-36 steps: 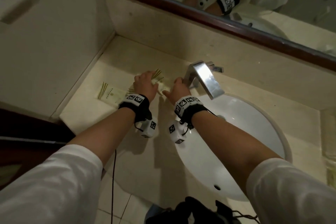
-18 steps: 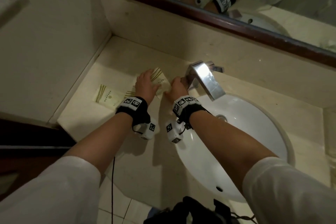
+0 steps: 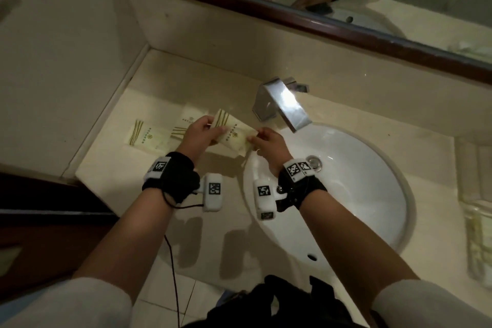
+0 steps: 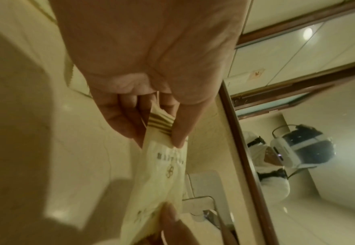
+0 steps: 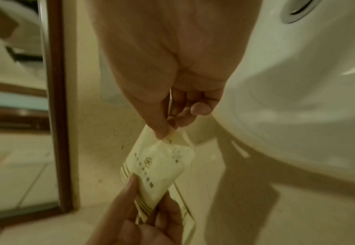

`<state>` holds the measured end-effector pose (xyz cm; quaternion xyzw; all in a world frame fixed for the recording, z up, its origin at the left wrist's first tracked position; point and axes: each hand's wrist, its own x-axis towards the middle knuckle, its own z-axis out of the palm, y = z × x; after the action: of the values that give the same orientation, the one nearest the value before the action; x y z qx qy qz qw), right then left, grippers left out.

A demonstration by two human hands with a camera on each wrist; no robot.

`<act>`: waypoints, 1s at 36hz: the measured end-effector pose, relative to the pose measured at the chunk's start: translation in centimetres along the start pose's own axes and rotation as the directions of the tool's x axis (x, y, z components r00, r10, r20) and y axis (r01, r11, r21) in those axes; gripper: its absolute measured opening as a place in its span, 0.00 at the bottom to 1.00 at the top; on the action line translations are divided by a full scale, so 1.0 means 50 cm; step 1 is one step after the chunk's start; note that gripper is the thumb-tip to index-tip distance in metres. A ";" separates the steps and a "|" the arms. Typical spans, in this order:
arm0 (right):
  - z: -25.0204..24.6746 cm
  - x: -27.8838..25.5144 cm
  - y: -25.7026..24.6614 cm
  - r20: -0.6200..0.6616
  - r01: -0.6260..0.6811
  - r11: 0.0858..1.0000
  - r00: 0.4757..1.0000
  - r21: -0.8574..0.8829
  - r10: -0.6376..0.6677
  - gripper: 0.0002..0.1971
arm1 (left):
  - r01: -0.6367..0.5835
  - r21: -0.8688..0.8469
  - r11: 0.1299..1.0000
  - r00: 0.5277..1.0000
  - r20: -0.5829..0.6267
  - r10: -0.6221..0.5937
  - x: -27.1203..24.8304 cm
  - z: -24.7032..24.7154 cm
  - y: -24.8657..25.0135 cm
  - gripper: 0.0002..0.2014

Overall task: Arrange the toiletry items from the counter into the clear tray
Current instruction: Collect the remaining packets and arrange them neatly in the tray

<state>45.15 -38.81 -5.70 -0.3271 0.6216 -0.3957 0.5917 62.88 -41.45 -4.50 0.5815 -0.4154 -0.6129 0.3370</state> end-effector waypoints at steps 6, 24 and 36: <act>-0.067 -0.060 0.023 -0.051 -0.129 0.969 0.988 0.211 0.143 0.05 | 0.126 -0.137 0.983 0.991 0.054 -0.120 -0.053 0.083 -0.024 0.03; -0.446 -0.280 0.088 -0.176 -0.109 0.858 0.958 0.502 0.224 0.03 | 0.238 -0.132 0.962 0.953 0.221 -0.206 -0.226 0.502 -0.040 0.03; -0.818 -0.406 0.145 -0.363 -0.021 0.889 0.908 0.457 0.208 0.03 | 0.233 0.079 0.969 0.921 0.303 -0.246 -0.321 0.878 -0.061 0.02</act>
<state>6.67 -13.35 -2.93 -0.0572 0.6418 -0.5488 0.5325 21.06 -20.63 -1.25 0.5314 -0.4016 -0.7244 0.1776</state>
